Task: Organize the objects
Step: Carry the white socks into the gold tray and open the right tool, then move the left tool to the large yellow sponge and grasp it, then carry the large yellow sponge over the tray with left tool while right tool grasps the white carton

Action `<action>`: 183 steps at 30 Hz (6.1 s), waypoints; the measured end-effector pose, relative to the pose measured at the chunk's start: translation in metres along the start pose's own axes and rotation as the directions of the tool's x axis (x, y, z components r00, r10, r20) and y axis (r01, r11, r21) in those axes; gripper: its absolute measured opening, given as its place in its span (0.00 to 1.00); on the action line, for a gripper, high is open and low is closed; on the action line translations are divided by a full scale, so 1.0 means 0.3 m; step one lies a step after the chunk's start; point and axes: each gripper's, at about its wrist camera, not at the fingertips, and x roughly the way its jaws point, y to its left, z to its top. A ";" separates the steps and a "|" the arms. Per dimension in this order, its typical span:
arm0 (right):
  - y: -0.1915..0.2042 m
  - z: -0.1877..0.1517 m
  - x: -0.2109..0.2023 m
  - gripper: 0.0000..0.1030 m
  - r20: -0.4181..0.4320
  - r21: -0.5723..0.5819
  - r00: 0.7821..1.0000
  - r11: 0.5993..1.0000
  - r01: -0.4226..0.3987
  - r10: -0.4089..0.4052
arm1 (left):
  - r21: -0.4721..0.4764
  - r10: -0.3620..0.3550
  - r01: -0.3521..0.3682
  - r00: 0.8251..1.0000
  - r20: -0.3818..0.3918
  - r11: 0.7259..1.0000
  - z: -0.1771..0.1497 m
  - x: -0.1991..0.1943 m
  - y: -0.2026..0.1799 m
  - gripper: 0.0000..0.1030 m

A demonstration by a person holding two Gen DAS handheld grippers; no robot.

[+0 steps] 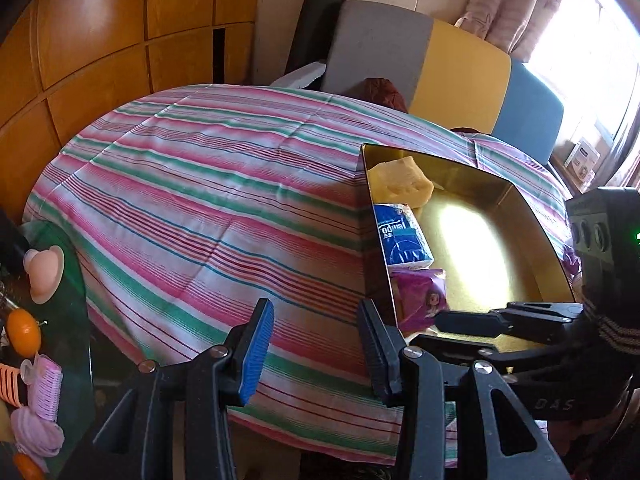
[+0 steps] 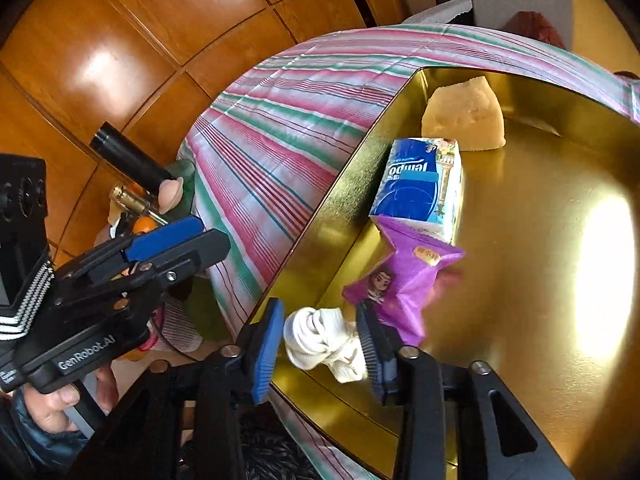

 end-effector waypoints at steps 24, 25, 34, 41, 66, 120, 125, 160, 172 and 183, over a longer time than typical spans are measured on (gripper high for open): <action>-0.188 -0.143 -0.482 0.74 0.253 0.126 0.924 0.957 0.263 -0.287 | 0.112 -0.050 0.048 0.999 0.020 0.993 -0.015 -0.049 -0.137 0.42; -0.213 -0.156 -0.514 0.74 0.257 0.143 0.915 0.949 0.281 -0.310 | 0.121 -0.052 0.049 0.999 0.017 0.991 -0.015 -0.047 -0.148 0.42; -0.459 -0.298 -0.836 0.80 0.283 0.320 0.793 0.832 0.453 -0.540 | 0.213 -0.084 0.079 0.996 0.017 0.974 0.001 -0.054 -0.268 0.42; -0.673 -0.460 -1.050 0.93 0.256 0.537 0.665 0.675 0.506 -0.701 | 0.310 -0.134 0.123 0.991 0.015 0.943 0.029 -0.059 -0.422 0.42; -0.910 -0.700 -1.204 0.93 0.349 0.842 0.602 0.522 0.135 -0.719 | 0.564 -0.400 0.458 0.886 -0.232 0.687 -0.043 0.028 -1.155 0.42; -0.969 -0.555 -0.906 0.50 -0.144 0.640 0.716 0.488 0.594 -0.683 | 0.452 -0.370 0.371 0.924 -0.093 0.811 -0.039 -0.051 -0.867 0.34; -0.958 -0.545 -0.885 0.49 -0.164 0.604 0.695 0.486 0.632 -0.700 | 0.421 -0.351 0.356 0.932 -0.091 0.834 -0.038 -0.039 -0.805 0.34; -0.949 -0.529 -0.860 0.49 -0.153 0.574 0.701 0.515 0.636 -0.696 | 0.108 -0.211 0.216 0.976 -0.057 0.970 0.067 0.008 -0.315 0.34; -0.939 -0.522 -0.852 0.49 -0.152 0.573 0.705 0.519 0.634 -0.692 | 0.222 -0.241 0.252 0.968 -0.074 0.942 0.182 0.112 -0.523 0.34; -0.940 -0.520 -0.852 0.49 -0.139 0.578 0.717 0.532 0.619 -0.683 | 0.203 -0.130 0.162 0.978 -0.164 0.966 0.360 0.431 -0.592 0.34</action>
